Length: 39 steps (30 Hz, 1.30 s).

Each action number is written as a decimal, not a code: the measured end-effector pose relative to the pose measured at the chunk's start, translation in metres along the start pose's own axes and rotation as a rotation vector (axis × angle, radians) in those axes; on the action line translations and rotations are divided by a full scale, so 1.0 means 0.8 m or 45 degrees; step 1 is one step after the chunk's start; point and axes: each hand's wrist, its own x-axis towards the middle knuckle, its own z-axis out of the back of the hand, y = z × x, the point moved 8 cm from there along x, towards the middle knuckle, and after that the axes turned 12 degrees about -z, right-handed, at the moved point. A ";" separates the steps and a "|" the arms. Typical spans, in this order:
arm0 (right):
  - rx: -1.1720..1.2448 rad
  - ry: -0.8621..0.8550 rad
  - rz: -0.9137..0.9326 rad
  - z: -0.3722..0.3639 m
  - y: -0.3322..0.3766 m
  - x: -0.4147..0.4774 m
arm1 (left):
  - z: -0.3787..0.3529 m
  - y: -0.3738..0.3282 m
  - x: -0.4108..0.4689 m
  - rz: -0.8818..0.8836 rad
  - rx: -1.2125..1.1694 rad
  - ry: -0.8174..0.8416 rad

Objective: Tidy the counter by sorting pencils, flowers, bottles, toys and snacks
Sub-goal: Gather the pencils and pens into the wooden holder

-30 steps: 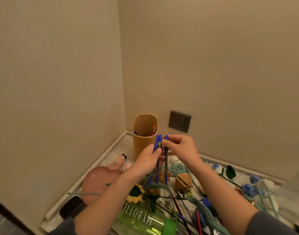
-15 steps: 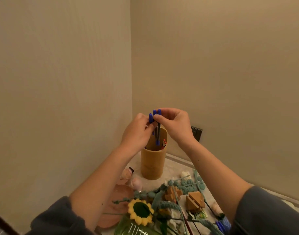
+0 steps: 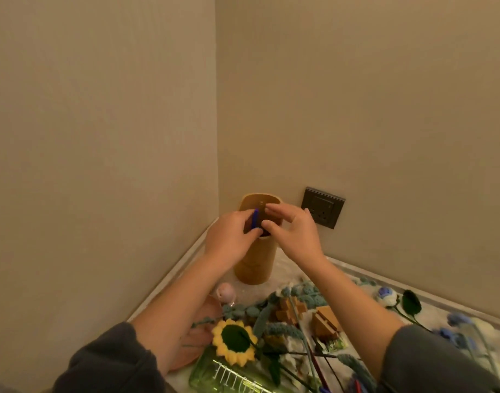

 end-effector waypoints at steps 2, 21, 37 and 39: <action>0.100 -0.051 0.001 0.017 -0.007 -0.016 | 0.003 -0.004 -0.011 0.015 -0.023 -0.092; -0.624 0.604 -0.417 0.027 -0.178 -0.200 | -0.128 -0.132 -0.174 0.004 -0.546 0.365; -0.242 0.436 -0.571 0.040 -0.203 -0.228 | -0.134 -0.143 -0.203 0.073 -0.307 0.376; -0.118 0.298 -0.523 0.054 -0.196 -0.223 | -0.134 -0.148 -0.202 0.087 -0.298 0.367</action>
